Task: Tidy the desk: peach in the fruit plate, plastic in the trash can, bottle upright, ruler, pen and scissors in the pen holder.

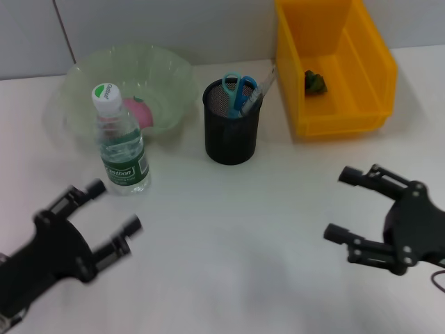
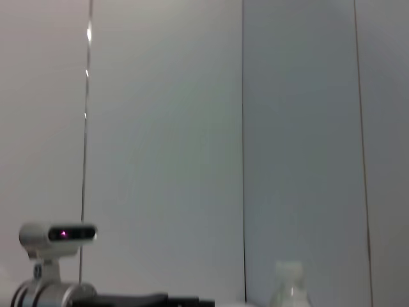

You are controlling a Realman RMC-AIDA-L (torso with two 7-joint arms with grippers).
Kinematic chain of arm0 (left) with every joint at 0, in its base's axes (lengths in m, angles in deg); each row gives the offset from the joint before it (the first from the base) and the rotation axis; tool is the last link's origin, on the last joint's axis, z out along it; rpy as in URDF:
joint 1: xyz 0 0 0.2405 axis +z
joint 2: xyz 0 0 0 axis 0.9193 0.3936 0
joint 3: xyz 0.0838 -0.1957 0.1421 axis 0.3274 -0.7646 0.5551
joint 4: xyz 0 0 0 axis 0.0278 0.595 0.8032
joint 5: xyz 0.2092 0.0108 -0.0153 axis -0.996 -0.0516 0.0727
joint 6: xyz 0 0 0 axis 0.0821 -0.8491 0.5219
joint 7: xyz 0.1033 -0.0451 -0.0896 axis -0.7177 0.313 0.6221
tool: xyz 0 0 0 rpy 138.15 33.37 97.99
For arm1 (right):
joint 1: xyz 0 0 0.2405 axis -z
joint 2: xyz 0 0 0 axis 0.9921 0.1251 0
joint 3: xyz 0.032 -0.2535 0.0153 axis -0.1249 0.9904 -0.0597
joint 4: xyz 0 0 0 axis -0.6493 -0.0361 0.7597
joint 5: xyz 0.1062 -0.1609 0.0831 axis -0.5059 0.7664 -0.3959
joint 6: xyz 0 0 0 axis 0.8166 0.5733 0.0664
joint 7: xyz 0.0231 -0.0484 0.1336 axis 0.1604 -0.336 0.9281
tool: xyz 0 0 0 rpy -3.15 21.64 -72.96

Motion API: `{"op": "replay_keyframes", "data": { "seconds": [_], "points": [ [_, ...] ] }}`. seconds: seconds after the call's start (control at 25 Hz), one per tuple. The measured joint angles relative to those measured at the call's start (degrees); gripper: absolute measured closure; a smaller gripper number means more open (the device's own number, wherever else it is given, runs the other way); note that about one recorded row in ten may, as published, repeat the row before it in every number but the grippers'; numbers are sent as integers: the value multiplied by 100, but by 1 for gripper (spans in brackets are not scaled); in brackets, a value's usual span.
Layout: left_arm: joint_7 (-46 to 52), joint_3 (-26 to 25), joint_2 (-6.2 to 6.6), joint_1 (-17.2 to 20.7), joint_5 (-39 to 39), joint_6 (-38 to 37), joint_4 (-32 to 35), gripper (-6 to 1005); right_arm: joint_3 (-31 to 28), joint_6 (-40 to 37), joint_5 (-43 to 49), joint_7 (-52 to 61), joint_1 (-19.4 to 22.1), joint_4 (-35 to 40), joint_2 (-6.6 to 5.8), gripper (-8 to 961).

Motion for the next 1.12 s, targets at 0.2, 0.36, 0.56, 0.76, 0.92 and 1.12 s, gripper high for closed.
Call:
{"op": "replay_keyframes", "data": {
  "seconds": [0.2,0.36,0.56,0.76,0.92,1.12],
  "points": [
    [57,-6,71,-123,-1017,-31,68,191,43,549,508,247,-235,5,29,133],
    [126,-17,85,-283,-1446,-23,35,191,43,738,941,563,-495,40,24,133],
    [221,-90,88,-367,-1512,51,17,191,52,909,1160,618,-668,29,35,133],
    [231,-252,91,-372,-1511,74,14,191,138,1101,1192,631,-723,-4,51,133],
    [236,-317,69,-383,-1529,107,12,191,139,1181,1195,637,-744,-62,55,133],
    [256,-290,70,-398,-1538,138,8,191,190,1282,1199,610,-801,-167,58,133]
  ]
}}
